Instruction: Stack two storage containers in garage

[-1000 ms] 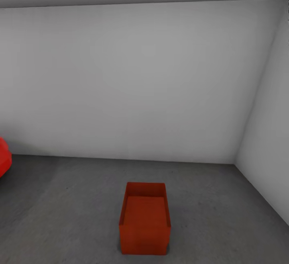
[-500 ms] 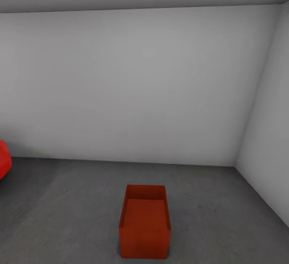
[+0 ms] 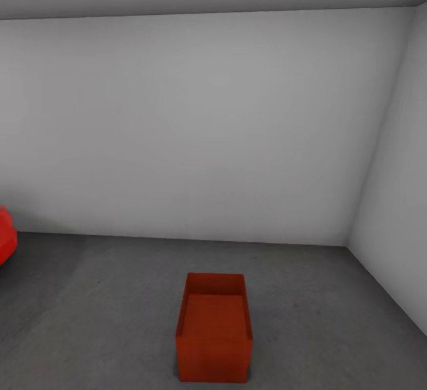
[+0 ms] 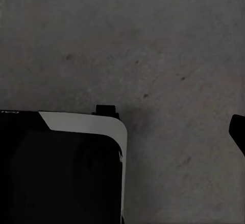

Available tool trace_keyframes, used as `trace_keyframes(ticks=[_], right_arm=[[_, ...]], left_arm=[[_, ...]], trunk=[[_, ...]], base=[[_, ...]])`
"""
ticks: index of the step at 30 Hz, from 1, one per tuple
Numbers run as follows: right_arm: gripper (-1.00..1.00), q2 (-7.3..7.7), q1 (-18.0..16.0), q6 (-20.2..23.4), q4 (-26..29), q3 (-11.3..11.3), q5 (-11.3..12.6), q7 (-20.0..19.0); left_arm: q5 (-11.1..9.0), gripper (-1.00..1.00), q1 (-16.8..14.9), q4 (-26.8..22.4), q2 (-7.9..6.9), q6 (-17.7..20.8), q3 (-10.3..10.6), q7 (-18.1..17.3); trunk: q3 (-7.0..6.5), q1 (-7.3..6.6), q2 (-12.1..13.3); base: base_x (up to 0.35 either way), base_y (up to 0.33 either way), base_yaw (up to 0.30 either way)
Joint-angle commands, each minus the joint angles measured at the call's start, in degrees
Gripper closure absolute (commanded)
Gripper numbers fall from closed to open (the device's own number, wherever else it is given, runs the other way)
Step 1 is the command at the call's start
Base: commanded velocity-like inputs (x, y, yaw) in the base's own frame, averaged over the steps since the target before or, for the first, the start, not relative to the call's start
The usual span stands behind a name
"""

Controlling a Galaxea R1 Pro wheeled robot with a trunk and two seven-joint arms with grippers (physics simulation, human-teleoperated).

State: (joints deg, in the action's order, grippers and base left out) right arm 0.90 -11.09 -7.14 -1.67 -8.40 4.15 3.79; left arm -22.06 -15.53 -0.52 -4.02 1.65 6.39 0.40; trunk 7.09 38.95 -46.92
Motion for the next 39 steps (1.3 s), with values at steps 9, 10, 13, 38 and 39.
trace_keyframes(ticks=[9,10,13,38,39], right_arm=[[-1.00,-0.57,-0.1,-0.2,-0.2,-0.4,0.6,0.1],[-1.00,-0.62,-0.1,-0.2,-0.2,-0.4,0.6,0.1],[-1.00,-0.81,-0.1,-0.2,-0.3,-0.4,0.7,0.1],[-1.00,-0.87,-0.1,-0.8,-0.3,-0.3,0.8,0.2],[-1.00,-0.88,-0.1,-0.8,-0.3,-0.3,0.8,0.2]], left_arm=[[-0.4,-1.00,0.0,-0.2,-0.19,0.1,0.7,0.0],[-0.4,-1.00,0.0,-0.2,-0.19,0.1,0.7,0.0],[-0.4,-1.00,0.0,-0.2,-0.19,0.1,0.7,0.0],[-0.4,-1.00,0.0,-0.2,-0.20,0.1,0.6,0.0],[-0.4,-1.00,0.0,-0.2,-0.20,0.2,0.6,0.0]], trunk=[[0.09,0.01,-0.1],[0.09,0.01,-0.1],[0.09,0.01,-0.1],[-0.40,0.01,-0.1],[-0.41,0.01,-0.1]], base=[[0.000,0.000,0.000],[0.000,0.000,0.000],[0.000,0.000,0.000],[0.000,0.000,0.000],[0.000,0.000,0.000]])
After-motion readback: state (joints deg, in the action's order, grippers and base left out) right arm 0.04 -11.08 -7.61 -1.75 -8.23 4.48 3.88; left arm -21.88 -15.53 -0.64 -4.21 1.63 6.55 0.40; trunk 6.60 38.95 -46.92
